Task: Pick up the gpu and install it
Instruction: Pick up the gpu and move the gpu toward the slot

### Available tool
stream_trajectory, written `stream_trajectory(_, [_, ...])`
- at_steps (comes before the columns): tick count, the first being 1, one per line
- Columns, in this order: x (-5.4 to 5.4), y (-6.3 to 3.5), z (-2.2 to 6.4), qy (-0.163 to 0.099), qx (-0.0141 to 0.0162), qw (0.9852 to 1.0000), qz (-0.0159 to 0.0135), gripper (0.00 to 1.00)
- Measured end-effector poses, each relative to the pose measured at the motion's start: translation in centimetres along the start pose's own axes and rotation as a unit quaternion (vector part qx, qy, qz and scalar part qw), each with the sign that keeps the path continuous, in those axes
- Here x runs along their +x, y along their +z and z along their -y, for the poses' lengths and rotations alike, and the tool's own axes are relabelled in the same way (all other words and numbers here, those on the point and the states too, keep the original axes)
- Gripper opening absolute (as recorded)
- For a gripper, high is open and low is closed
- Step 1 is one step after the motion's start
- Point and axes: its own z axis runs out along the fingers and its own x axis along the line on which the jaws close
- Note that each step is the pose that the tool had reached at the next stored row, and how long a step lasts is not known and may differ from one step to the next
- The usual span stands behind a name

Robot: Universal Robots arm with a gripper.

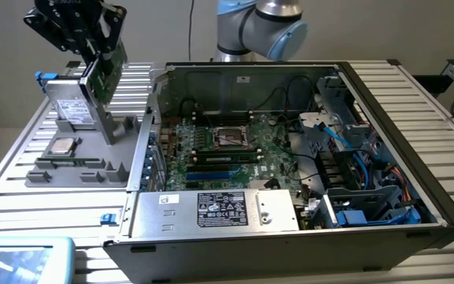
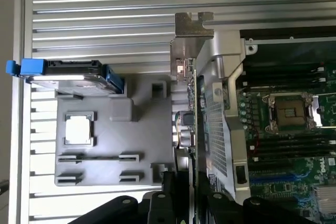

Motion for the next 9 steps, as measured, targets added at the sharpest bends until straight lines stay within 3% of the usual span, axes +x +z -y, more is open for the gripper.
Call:
stream_trajectory(5, [-2.3,-1.53,-0.03,0.000,-0.0005,1.0000,-0.0012,0.28])
stream_trajectory(9, [-4.1,-1.74,-0.13,0.000,-0.0043,1.0000,-0.0018,0.28])
